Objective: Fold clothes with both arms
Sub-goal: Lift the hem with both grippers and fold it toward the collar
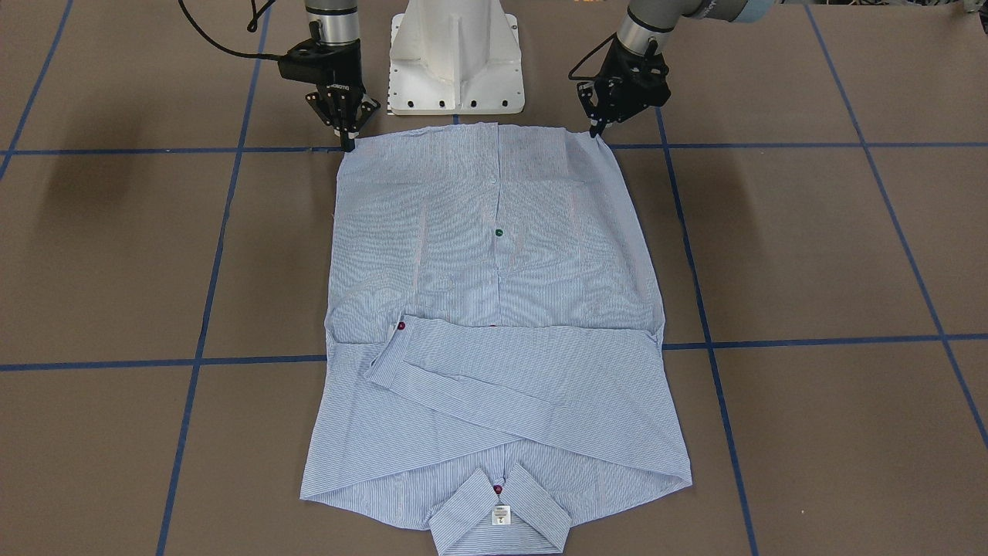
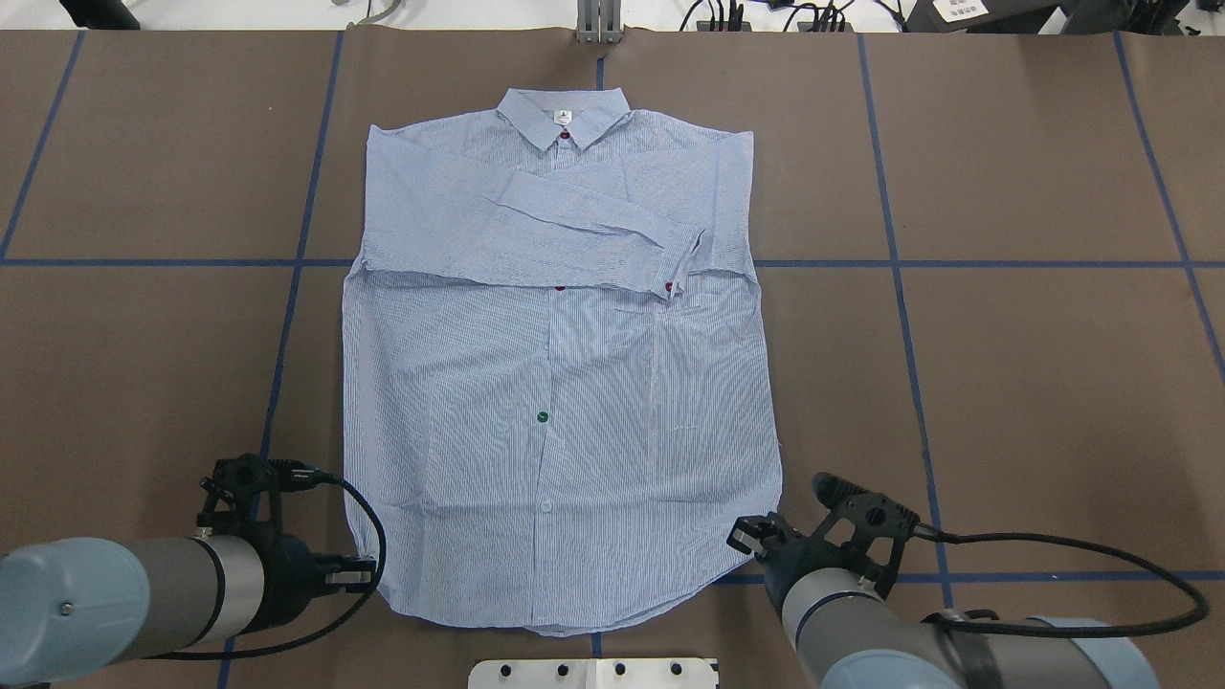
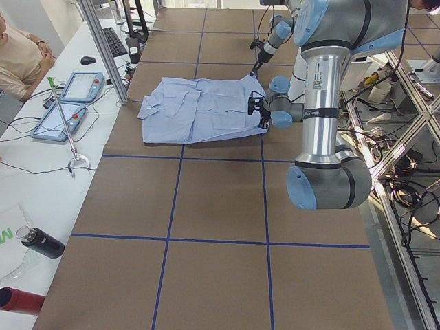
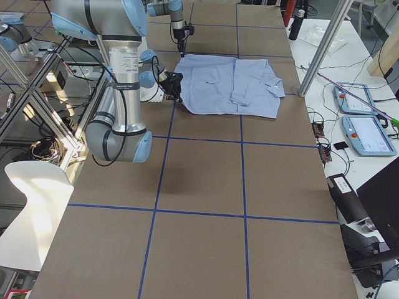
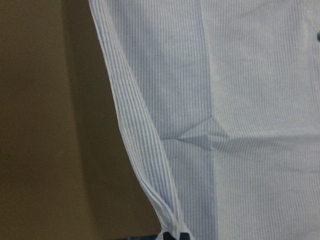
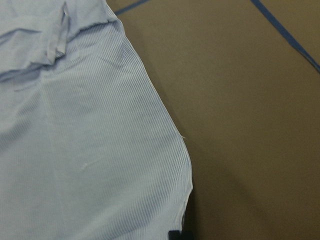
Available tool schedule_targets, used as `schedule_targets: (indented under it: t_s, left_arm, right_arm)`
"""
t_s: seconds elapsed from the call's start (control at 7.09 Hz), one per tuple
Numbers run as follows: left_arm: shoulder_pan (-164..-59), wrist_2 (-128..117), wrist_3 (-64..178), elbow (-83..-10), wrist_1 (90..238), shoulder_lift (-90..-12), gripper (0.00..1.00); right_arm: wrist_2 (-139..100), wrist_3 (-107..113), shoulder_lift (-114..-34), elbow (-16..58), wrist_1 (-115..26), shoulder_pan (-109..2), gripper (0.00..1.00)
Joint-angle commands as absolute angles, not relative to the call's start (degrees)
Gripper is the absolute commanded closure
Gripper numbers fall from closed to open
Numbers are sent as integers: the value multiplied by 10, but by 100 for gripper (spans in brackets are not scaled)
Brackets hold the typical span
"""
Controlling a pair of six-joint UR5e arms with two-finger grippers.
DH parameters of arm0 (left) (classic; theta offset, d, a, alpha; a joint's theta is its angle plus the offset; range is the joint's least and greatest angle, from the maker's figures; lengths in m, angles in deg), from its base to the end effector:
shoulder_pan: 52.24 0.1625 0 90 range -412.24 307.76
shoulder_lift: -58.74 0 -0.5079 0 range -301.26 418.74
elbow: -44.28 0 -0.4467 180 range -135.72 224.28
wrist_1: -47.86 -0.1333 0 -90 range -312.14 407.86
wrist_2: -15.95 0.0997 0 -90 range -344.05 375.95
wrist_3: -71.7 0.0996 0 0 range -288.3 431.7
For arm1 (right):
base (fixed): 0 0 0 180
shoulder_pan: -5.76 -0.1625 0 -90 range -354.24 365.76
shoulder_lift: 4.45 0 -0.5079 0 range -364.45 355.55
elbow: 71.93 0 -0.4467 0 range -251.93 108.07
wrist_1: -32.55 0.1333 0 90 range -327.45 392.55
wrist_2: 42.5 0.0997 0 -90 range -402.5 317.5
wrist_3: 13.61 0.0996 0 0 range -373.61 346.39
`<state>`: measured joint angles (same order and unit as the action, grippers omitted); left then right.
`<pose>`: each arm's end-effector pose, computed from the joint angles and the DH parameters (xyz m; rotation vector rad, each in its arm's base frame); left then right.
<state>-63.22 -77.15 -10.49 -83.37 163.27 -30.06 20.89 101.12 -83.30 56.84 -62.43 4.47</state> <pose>0.4502 -0.2176 0.3639 0.1281 1.0728 -0.0206 -0.5152 -0.1896 0.3116 0.2788 -0.8562 0.6056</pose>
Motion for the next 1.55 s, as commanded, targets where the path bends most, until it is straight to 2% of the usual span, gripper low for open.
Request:
schedule_targets:
  t_s: [0.0, 0.14, 0.28, 0.42, 0.56, 0.71, 0.99, 1.13, 1.41]
  left_arm:
    - [-685, -855, -104, -958, 1602, -293, 100]
    - [-689, -884, -105, -1045, 1544, -291, 100]
    - [-694, -924, -105, -1122, 1475, -299, 100]
    - [-736, -956, -103, -1131, 1446, -308, 100]
    - [-748, -956, -97, -1112, 1445, -311, 100]
    - [-767, -950, -93, -1057, 1445, -329, 100]
    - [-812, -911, -54, -945, 1446, -390, 100]
    - [-825, -889, -51, -916, 1446, -399, 100]
    - [-883, -879, -23, -792, 1447, -489, 100]
  right_arm:
    - [263, 1009, -830, 751, -747, 20, 100]
    - [285, 1009, -830, 827, -811, 20, 100]
    - [316, 1009, -825, 841, -823, -3, 100]
    - [367, 1007, -795, 842, -828, -46, 100]
    - [384, 998, -794, 836, -829, -68, 100]
    - [381, 958, -787, 809, -832, -74, 100]
    - [380, 908, -693, 673, -828, -128, 100]
    - [380, 866, -675, 628, -810, -157, 100]
    - [382, 819, -664, 522, -692, -215, 100]
